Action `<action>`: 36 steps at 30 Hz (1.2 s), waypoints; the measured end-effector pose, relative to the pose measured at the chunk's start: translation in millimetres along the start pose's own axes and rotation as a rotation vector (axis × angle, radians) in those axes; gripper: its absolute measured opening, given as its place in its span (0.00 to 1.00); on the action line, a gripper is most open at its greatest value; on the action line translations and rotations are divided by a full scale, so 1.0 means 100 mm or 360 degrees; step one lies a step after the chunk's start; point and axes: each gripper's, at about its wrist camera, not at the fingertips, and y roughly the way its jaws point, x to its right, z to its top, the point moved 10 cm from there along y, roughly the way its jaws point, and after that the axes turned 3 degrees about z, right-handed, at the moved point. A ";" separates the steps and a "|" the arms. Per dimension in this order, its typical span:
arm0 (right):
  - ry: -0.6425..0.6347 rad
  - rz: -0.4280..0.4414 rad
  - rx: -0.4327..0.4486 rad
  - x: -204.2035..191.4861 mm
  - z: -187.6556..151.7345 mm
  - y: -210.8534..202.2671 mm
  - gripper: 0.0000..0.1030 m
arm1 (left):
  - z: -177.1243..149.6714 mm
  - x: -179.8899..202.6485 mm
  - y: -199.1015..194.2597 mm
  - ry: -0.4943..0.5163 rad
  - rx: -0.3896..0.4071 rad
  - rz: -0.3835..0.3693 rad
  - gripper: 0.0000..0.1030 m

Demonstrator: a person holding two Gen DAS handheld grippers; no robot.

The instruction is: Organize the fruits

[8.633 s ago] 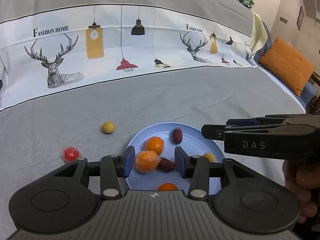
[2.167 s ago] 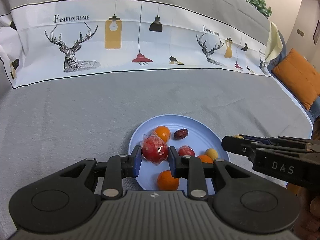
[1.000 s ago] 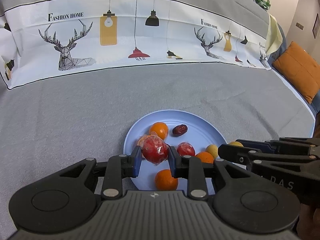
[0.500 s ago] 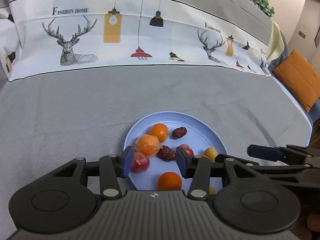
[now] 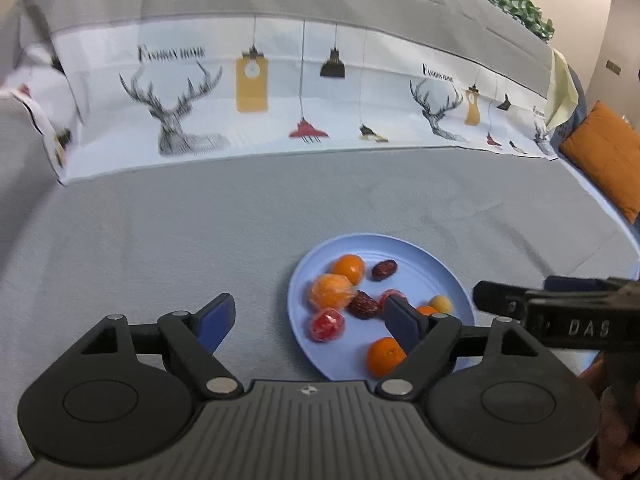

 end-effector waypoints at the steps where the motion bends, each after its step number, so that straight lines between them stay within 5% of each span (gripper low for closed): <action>1: 0.0003 -0.0010 0.0006 0.01 0.00 -0.03 0.99 | -0.01 -0.01 -0.04 0.0005 0.0011 0.0019 0.83; 7: 0.0008 -0.0120 -0.0011 0.04 -0.06 -0.23 0.99 | -0.14 0.01 -0.25 -0.0013 -0.0007 0.0051 0.83; 11: 0.0020 -0.0138 0.0008 0.04 -0.12 -0.37 0.99 | -0.22 0.02 -0.33 -0.0048 -0.0028 0.0059 0.99; 22: 0.0006 -0.0145 -0.0091 0.01 -0.19 -0.18 0.99 | -0.37 -0.15 -0.05 -0.0189 -0.0243 0.0109 1.00; 36: -0.0039 -0.0138 -0.0136 -0.04 -0.23 -0.13 0.99 | -0.41 -0.07 -0.01 -0.0146 -0.0272 0.0128 1.00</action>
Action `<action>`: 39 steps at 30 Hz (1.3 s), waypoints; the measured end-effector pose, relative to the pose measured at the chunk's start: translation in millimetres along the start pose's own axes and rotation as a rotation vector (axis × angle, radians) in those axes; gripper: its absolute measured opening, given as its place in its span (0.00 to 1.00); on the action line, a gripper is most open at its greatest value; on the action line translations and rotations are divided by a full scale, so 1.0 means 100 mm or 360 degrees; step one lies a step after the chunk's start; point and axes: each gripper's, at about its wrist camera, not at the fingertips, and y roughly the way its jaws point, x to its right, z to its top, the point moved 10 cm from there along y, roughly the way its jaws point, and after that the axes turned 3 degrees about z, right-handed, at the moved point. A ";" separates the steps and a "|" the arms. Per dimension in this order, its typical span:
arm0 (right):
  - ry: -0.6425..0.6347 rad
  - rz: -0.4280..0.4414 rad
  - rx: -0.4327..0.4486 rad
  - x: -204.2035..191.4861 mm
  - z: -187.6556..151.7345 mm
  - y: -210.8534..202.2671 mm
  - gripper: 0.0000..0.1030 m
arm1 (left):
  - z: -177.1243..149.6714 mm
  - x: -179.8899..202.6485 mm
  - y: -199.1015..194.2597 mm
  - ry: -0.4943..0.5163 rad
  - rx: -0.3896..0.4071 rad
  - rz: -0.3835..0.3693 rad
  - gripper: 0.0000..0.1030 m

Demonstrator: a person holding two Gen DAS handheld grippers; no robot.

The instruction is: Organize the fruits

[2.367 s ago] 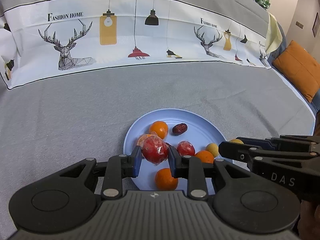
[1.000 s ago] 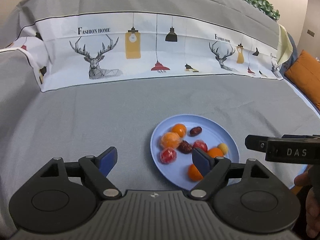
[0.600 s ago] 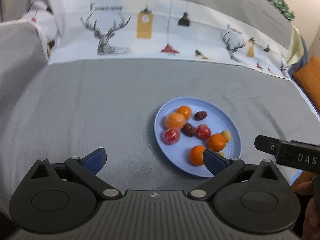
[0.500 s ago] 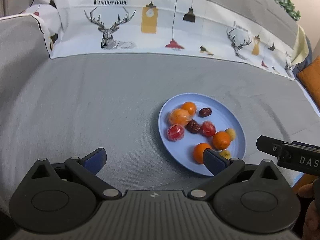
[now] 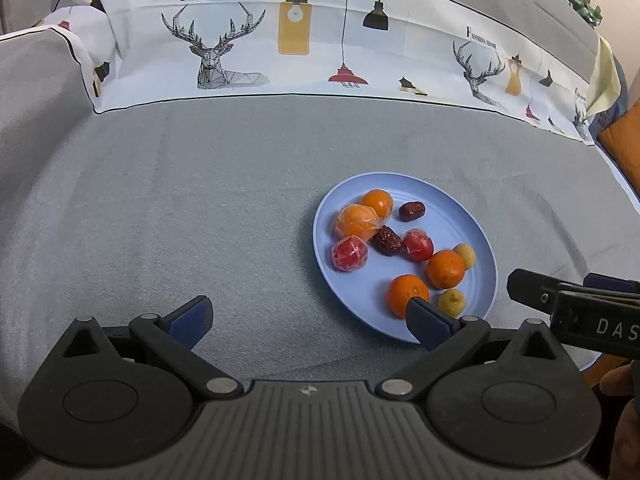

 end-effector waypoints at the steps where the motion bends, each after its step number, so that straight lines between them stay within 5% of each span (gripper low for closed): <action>1: -0.0004 0.0001 -0.0001 -0.01 0.00 0.00 0.99 | 0.00 0.00 0.00 0.0003 0.0000 0.0000 1.00; 39: 0.0019 -0.0006 0.0006 0.01 0.02 0.00 0.99 | 0.02 0.05 0.01 0.0008 0.0013 -0.0011 1.00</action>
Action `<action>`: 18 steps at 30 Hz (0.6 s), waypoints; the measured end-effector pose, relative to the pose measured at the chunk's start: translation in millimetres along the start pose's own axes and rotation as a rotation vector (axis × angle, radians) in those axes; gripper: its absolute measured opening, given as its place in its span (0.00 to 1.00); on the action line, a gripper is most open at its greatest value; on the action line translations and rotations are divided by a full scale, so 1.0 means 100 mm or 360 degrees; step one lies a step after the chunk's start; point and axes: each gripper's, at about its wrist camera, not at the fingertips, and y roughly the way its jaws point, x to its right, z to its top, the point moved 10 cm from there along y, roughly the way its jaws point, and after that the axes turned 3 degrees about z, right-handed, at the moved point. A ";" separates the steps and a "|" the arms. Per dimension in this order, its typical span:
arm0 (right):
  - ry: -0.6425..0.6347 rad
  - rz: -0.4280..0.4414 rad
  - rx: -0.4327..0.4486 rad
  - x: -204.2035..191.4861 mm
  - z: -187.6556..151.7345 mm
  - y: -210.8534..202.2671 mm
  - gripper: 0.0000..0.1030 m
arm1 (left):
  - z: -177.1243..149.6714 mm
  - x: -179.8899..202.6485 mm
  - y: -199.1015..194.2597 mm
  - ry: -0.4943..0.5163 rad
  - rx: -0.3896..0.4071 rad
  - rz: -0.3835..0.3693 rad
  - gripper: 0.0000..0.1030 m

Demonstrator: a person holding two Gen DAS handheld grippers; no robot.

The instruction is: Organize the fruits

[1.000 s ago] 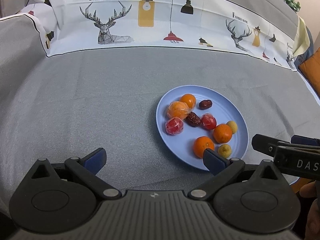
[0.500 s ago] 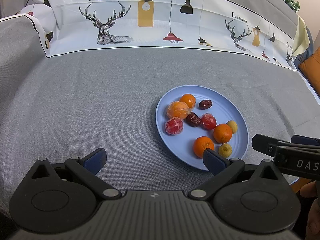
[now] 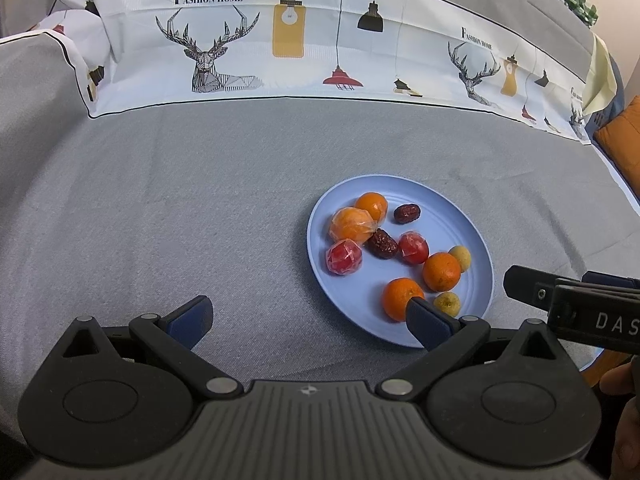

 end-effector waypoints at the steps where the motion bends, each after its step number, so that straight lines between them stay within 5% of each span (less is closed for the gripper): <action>1: 0.0002 -0.0002 -0.0001 0.00 0.00 0.00 0.99 | 0.00 0.00 0.00 0.0001 0.0001 0.0000 1.00; 18: 0.0043 -0.0025 -0.0017 0.02 0.00 0.04 0.99 | 0.01 0.02 0.10 -0.0019 -0.0024 -0.0039 1.00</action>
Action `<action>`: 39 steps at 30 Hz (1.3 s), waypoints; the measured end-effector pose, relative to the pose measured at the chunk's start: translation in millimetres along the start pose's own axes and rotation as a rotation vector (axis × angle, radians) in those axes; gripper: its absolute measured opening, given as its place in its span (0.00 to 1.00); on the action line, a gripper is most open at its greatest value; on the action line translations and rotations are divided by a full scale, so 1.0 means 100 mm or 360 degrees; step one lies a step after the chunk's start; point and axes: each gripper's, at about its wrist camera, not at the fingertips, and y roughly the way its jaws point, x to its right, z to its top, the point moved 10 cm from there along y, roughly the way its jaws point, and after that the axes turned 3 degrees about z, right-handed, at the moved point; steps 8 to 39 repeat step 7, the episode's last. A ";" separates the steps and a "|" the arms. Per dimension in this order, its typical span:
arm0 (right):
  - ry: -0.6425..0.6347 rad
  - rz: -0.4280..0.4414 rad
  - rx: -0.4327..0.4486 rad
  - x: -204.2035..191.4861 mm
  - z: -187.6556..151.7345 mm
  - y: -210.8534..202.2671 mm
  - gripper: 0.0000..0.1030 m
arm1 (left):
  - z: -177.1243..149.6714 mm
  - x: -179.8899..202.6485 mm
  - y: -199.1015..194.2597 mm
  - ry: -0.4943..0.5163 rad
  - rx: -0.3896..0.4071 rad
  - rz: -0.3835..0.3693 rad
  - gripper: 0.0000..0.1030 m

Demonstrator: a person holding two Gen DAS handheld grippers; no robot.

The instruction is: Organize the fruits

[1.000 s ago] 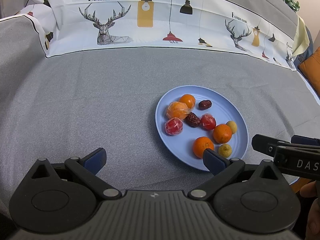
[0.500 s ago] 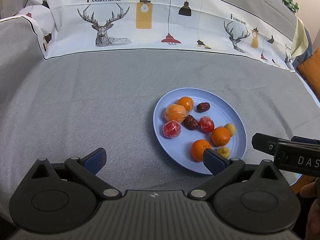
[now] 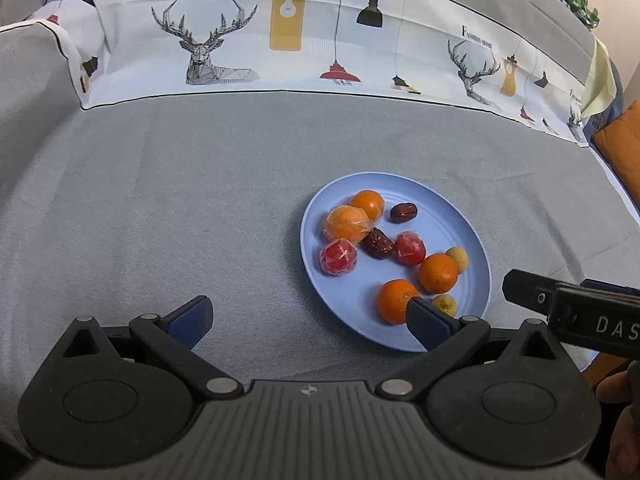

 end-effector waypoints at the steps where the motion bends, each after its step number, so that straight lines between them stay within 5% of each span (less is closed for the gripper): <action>1: 0.0008 -0.0001 0.0009 0.01 0.01 0.00 0.99 | 0.01 0.00 0.01 0.0006 0.0005 0.0000 1.00; 39: 0.0098 0.0008 0.0027 0.18 0.11 0.01 0.99 | 0.07 0.03 0.01 0.0006 0.0049 -0.0024 1.00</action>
